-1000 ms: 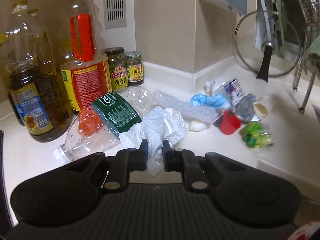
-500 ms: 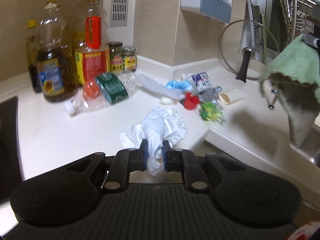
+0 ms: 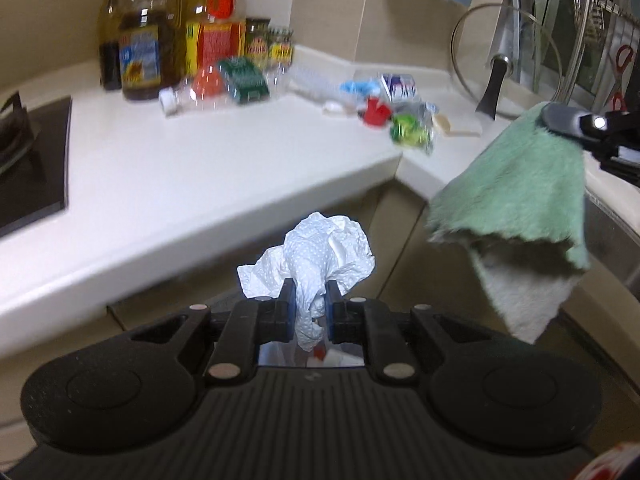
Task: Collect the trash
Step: 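Carry the green cloth and clear plastic bag down over the wastebasket with both tools, then open both grippers to drop the cloth and plastic bag into the wastebasket, then raise both tools back up toward the counter items, then grasp the green-yellow wrapper with the right gripper, then grasp the clear bubble wrap with the left gripper, then carry the bubble wrap and green wrapper down over the wastebasket with both tools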
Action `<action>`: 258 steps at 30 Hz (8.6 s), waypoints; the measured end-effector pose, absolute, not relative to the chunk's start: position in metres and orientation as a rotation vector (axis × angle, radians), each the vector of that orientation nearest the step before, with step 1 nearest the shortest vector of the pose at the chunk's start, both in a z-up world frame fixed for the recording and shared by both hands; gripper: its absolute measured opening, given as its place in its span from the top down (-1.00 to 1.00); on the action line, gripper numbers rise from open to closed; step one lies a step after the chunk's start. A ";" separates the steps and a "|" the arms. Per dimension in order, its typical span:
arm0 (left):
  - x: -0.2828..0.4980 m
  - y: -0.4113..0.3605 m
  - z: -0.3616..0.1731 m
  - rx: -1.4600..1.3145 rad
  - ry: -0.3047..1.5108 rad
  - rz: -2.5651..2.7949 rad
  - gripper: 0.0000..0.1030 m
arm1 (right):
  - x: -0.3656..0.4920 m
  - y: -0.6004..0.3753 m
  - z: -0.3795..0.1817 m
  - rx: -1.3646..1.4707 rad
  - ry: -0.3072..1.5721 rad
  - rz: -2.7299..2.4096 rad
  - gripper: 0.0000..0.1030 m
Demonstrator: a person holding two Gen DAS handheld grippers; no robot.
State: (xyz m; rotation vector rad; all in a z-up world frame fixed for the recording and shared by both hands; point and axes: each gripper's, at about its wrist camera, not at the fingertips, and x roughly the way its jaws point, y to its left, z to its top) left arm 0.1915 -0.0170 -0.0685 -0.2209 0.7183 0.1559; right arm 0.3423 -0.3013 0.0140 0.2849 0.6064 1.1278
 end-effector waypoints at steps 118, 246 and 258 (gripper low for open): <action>0.186 -0.038 -0.071 -0.300 0.791 0.237 0.02 | 0.303 -0.310 -0.084 0.009 0.828 0.944 -0.06; 0.315 0.038 0.001 -0.374 0.517 0.101 0.90 | 0.401 -0.327 -0.001 0.149 0.514 0.659 0.71; 0.242 -0.007 -0.017 -0.389 0.575 0.122 0.90 | 0.352 -0.334 -0.012 0.143 0.577 0.805 0.72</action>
